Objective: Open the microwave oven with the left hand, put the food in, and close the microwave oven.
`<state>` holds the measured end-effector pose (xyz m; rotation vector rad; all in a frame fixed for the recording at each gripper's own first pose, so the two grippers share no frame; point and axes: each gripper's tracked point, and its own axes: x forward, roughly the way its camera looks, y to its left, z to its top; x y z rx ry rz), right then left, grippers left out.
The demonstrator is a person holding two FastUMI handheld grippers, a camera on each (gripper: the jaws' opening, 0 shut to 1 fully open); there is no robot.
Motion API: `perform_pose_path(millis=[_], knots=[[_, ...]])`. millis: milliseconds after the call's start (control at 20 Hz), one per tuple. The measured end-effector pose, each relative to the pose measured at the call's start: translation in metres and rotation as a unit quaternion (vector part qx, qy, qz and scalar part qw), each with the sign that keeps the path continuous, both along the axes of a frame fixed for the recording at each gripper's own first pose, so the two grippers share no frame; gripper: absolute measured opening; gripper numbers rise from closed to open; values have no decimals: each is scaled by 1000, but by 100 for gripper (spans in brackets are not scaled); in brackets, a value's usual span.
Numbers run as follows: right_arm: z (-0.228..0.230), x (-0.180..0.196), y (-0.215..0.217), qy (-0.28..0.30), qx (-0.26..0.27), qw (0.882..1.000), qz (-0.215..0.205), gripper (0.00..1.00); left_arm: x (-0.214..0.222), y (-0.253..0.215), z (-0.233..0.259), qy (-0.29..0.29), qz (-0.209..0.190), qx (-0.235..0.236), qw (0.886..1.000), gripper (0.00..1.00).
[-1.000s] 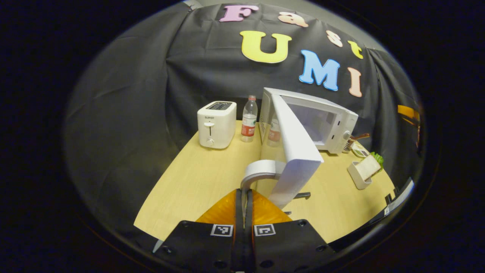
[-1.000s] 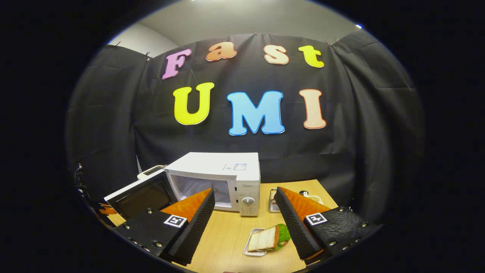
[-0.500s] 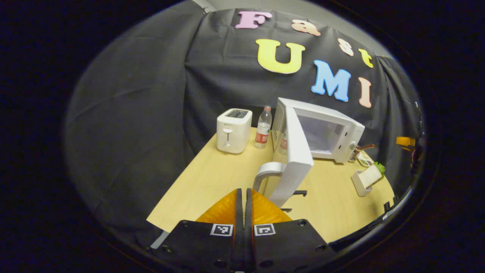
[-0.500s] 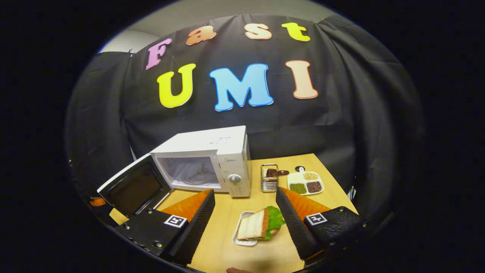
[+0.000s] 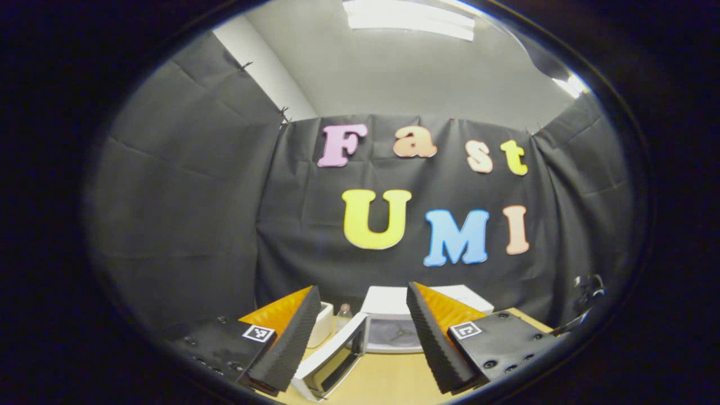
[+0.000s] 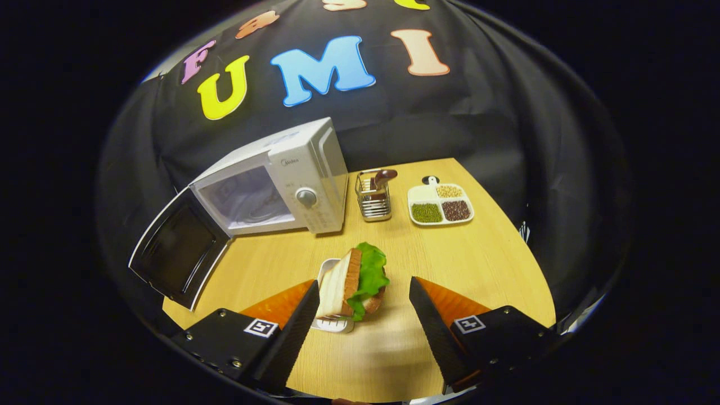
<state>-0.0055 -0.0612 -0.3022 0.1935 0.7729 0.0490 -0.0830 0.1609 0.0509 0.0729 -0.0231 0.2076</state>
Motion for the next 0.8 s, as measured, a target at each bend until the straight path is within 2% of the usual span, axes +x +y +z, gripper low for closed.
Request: perform_pose_path(millis=[50,300,450,550,600,700,800], knots=[[-10,2,0,13,11,1000,-3,98,4,-15,1,-2,-8,-1,1000,98],[-47,1,7,65,55,996,-10,98,26,-61,-8,24,-31,5,999,98],[-59,7,11,84,70,994,-13,94,36,-82,-26,43,-30,-16,998,96],[-60,9,18,93,97,991,-13,88,43,-87,-31,49,-23,-17,998,95],[-61,10,22,90,112,989,-14,83,46,-91,-34,51,-20,-20,998,96],[-58,13,30,80,129,988,-6,54,47,-100,-35,55,-20,-22,998,96],[-54,13,33,74,130,989,0,30,47,-102,-33,54,-21,-13,998,96]])
